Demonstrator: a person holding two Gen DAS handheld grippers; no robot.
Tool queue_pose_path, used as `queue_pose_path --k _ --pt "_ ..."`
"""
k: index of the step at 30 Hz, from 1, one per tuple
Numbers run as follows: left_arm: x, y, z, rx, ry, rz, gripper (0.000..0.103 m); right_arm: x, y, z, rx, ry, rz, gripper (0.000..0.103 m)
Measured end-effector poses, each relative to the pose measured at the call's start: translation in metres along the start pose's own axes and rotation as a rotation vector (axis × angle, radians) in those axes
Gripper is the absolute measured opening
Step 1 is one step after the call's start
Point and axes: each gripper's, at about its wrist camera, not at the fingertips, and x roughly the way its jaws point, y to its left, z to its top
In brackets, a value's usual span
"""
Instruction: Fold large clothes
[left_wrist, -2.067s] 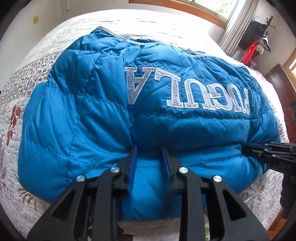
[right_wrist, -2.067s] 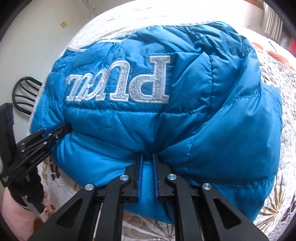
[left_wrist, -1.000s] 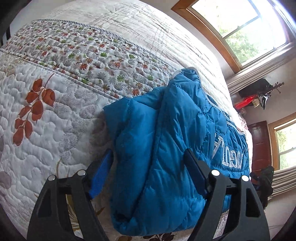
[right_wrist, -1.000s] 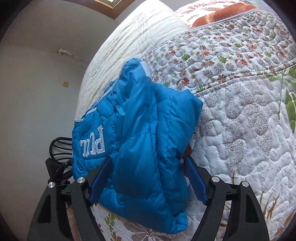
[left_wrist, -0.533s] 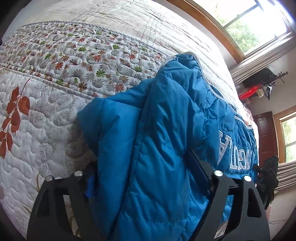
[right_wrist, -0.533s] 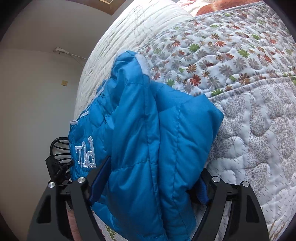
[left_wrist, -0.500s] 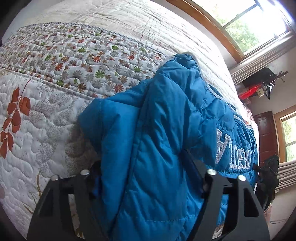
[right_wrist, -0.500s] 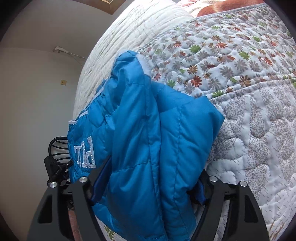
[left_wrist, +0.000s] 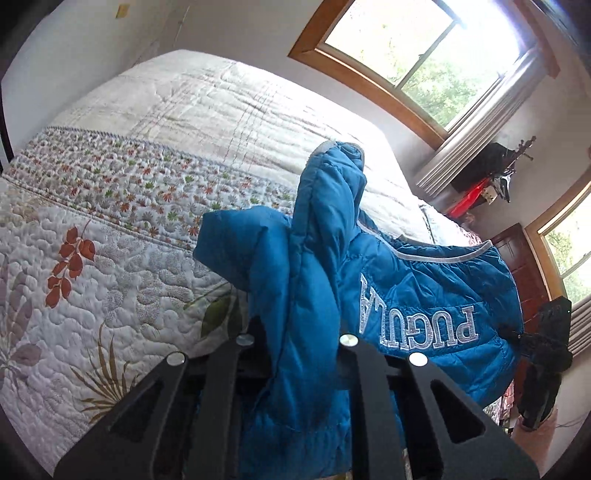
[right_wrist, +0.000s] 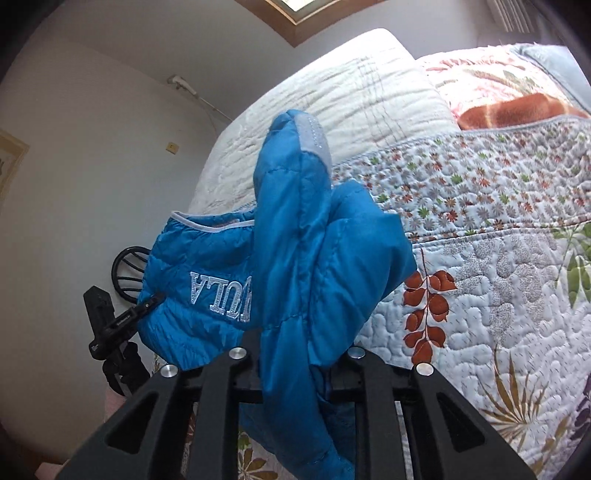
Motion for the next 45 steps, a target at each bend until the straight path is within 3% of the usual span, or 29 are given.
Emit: queue_pose_path --k 9,16,20,25,28,31,35,40,42,45 --pt "-0.125 -0.027 -0.055 0.086 -0.103 -0.028 0.011 -0.094 0.047 -0.083 -0.084 -0.053 0.041 0.019" --pt "-0.181 -0.018 -0.129 0.111 -0.07 0.003 0.012 -0.117 0.054 -0.16 -0.083 -0.017 0.034 0.019" --pt "-0.18 0.002 -0.169 0.073 -0.021 0.013 0.012 -0.106 0.042 -0.196 -0.046 0.027 0.024 0.019" --pt "-0.148 0.04 -0.216 -0.005 0.054 0.046 0.013 -0.076 0.005 -0.231 0.052 0.081 -0.004 0.019" --pt "-0.12 0.064 -0.241 -0.035 0.108 0.104 0.014 -0.051 -0.026 -0.248 0.125 0.126 -0.076 0.019" --pt "-0.097 0.089 -0.259 -0.071 0.138 0.112 0.023 -0.028 -0.058 -0.264 0.184 0.152 -0.112 0.024" --pt "-0.081 0.095 -0.269 -0.021 0.129 0.142 0.034 -0.017 -0.078 -0.276 0.228 0.121 -0.069 0.029" --pt "-0.077 0.087 -0.272 0.019 0.119 0.184 0.035 -0.022 -0.074 -0.28 0.205 0.11 -0.082 0.03" --pt "-0.082 0.091 -0.268 -0.007 0.129 0.156 0.037 -0.028 -0.075 -0.281 0.203 0.104 -0.086 0.037" --pt "-0.097 0.101 -0.262 -0.07 0.151 0.124 0.049 -0.052 -0.074 -0.284 0.21 0.081 -0.112 0.05"
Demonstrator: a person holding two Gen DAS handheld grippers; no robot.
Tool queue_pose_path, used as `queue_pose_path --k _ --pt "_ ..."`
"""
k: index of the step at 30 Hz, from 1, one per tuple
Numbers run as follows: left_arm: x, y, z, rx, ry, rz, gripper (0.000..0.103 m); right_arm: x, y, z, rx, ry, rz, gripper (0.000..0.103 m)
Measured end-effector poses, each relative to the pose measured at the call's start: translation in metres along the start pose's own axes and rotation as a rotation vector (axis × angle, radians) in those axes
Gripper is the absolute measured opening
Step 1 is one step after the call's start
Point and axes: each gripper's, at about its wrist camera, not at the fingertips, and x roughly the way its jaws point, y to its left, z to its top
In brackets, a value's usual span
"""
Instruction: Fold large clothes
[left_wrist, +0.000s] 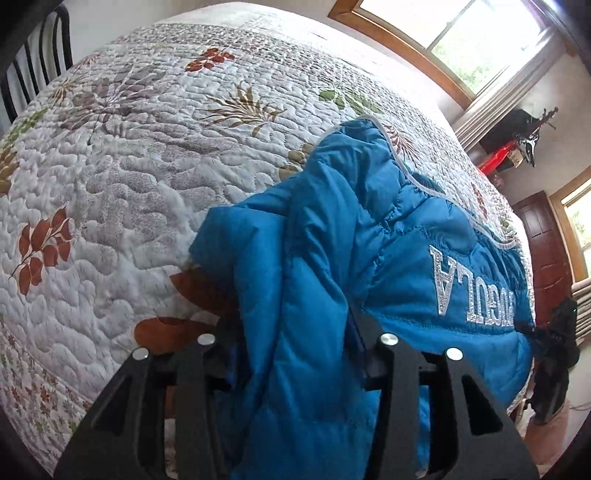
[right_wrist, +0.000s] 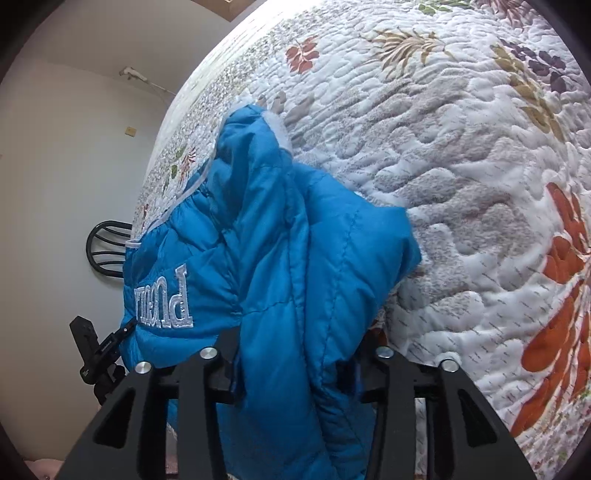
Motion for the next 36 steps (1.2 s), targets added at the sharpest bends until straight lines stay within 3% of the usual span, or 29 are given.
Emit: queue_pose_path --k 4,9,14,19,21,22,23,24,26,31,36 --pt "-0.037 0.017 0.007 -0.031 -0.033 -0.054 0.055 -0.036 0.003 -0.002 -0.021 -0.04 -0.045 0.052" --pt "-0.054 0.014 0.034 0.007 -0.088 -0.006 0.058 -0.068 0.03 0.022 -0.119 -0.116 -0.132 0.054" --pt "-0.019 -0.019 0.08 0.109 -0.051 0.025 0.058 -0.027 0.068 0.066 -0.229 -0.052 -0.16 0.057" --pt "0.025 -0.047 0.109 0.184 0.018 0.053 0.059 0.023 0.074 0.104 -0.251 0.015 -0.211 0.057" --pt "0.036 -0.055 0.115 0.201 0.037 0.05 0.059 0.037 0.072 0.113 -0.248 0.04 -0.189 0.053" --pt "0.04 -0.058 0.117 0.213 0.041 0.048 0.056 0.04 0.071 0.116 -0.243 0.051 -0.176 0.047" --pt "0.043 -0.062 0.118 0.226 0.04 0.055 0.043 0.042 0.071 0.118 -0.241 0.055 -0.172 0.033" --pt "0.046 -0.065 0.118 0.233 0.042 0.064 0.037 0.042 0.072 0.121 -0.24 0.053 -0.158 0.022" --pt "0.049 -0.07 0.122 0.228 0.037 0.064 0.019 0.035 0.074 0.127 -0.227 0.03 -0.109 0.014" --pt "0.041 -0.068 0.136 0.177 -0.06 0.044 0.015 0.026 0.074 0.144 -0.19 -0.02 -0.089 0.012" --pt "0.088 -0.061 0.131 0.196 0.043 0.128 0.016 0.061 0.052 0.148 -0.138 0.045 -0.151 0.012"
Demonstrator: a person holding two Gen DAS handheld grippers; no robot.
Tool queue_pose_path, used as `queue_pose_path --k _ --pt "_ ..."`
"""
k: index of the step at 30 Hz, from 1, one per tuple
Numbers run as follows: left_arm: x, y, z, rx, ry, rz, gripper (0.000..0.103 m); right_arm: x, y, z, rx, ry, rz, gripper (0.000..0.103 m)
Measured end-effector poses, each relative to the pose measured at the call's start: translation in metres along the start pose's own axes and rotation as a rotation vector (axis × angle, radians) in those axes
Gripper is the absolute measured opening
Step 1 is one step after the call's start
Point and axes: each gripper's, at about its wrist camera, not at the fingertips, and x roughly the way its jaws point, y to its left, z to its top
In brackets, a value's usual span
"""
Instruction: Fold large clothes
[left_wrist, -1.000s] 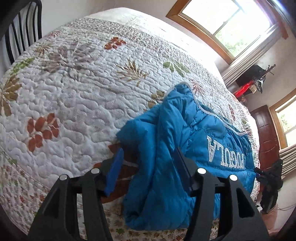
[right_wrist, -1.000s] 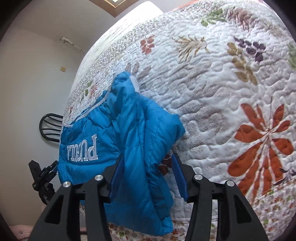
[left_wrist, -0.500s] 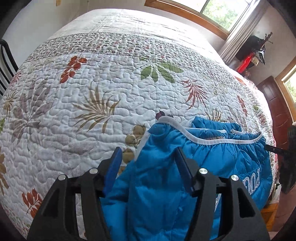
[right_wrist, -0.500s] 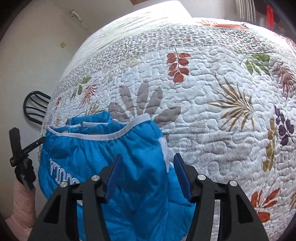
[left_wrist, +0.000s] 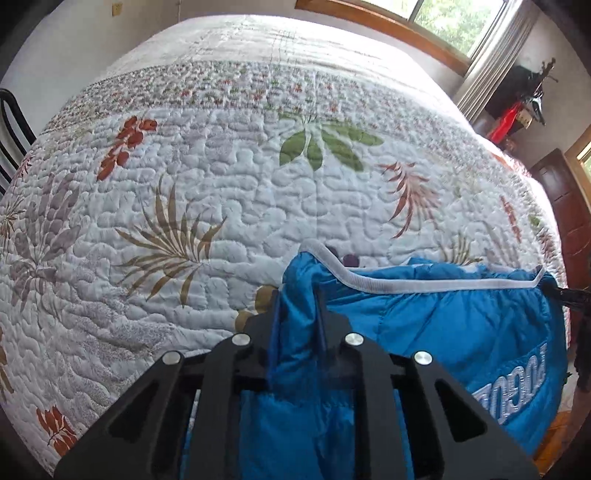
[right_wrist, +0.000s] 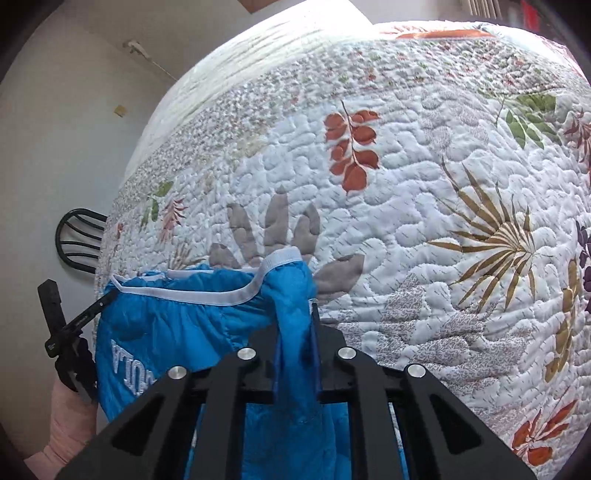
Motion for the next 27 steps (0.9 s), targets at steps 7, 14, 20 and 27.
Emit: queue_pose_path --k 7,14,20,27 --pt "0.009 0.01 0.0 -0.045 0.022 -0.018 0.026 0.007 -0.016 -0.002 0.065 0.011 0.055 0.017" --pt "-0.063 0.017 -0.005 -0.099 -0.087 0.015 0.036 -0.059 0.006 -0.029 -0.027 -0.086 -0.061 0.031" --pt "-0.111 -0.023 -0.05 -0.022 -0.111 0.035 0.036 -0.087 0.054 -0.088 -0.176 -0.057 -0.131 0.028" --pt "-0.103 -0.074 -0.114 0.064 -0.034 0.041 0.038 -0.063 0.085 -0.151 -0.232 0.013 -0.192 0.026"
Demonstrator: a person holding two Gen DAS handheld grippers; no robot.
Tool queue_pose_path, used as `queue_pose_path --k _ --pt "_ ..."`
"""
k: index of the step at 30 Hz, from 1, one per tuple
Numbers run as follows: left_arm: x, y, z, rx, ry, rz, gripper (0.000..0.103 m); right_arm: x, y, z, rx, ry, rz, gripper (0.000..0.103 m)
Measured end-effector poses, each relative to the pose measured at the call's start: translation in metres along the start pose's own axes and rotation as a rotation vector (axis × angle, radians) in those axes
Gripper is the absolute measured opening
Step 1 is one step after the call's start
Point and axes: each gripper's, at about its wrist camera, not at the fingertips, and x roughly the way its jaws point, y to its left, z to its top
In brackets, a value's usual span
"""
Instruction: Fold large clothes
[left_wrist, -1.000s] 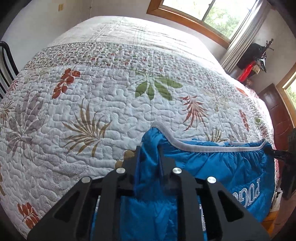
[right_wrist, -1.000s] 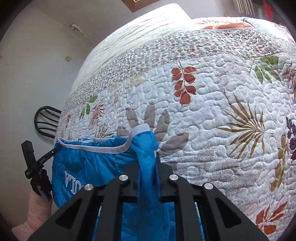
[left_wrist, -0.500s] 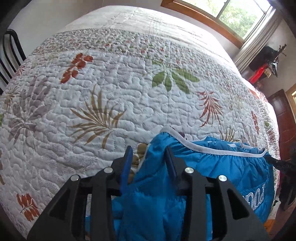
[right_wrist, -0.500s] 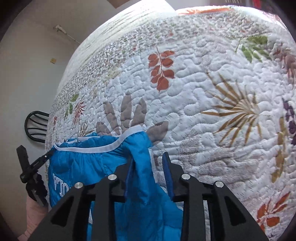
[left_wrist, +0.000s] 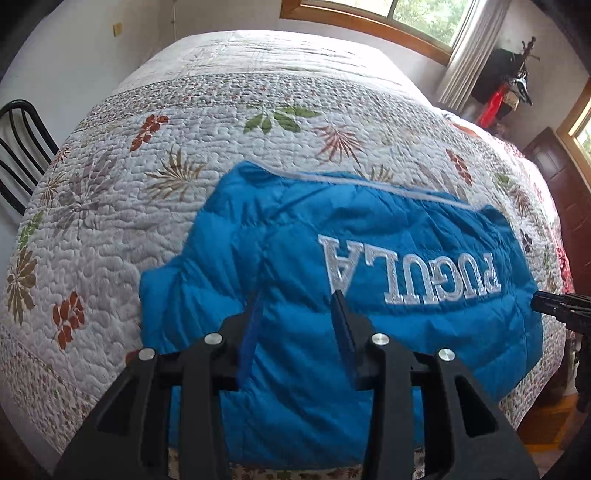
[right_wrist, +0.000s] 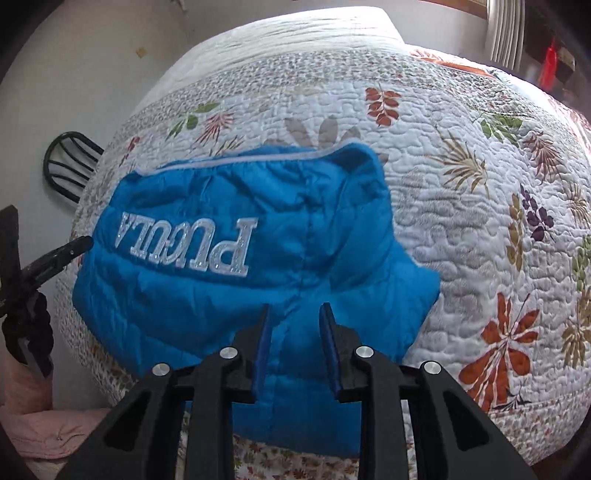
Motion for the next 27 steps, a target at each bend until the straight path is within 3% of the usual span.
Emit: queue_pose_path --k 4,10,14,18,20,22,25,27 --pt "0.024 -0.008 -0.02 0.03 0.039 0.036 0.038 0.026 -0.001 -0.011 0.023 0.039 -0.022 0.024" --pt "0.035 -0.015 -0.035 0.101 -0.01 0.089 0.04 0.044 -0.007 -0.014 0.032 0.046 -0.002 0.024" --pt "0.033 -0.013 -0.034 0.072 -0.013 0.081 0.04 0.04 -0.011 -0.015 0.038 0.04 0.019 0.023" --pt "0.01 -0.002 -0.037 -0.025 -0.009 0.049 0.041 0.005 -0.021 -0.02 0.058 -0.01 0.054 0.024" --pt "-0.007 0.006 -0.046 -0.071 -0.037 0.047 0.051 -0.016 -0.029 -0.027 0.062 -0.04 0.034 0.025" --pt "-0.024 0.016 -0.059 -0.13 -0.056 0.076 0.057 -0.03 -0.037 -0.037 0.069 -0.044 0.012 0.025" --pt "-0.037 0.034 -0.079 -0.23 -0.049 0.118 0.057 -0.037 -0.04 -0.049 0.059 -0.026 -0.025 0.027" --pt "-0.041 0.046 -0.093 -0.307 -0.029 0.134 0.057 -0.037 -0.039 -0.054 0.04 -0.015 0.001 0.025"
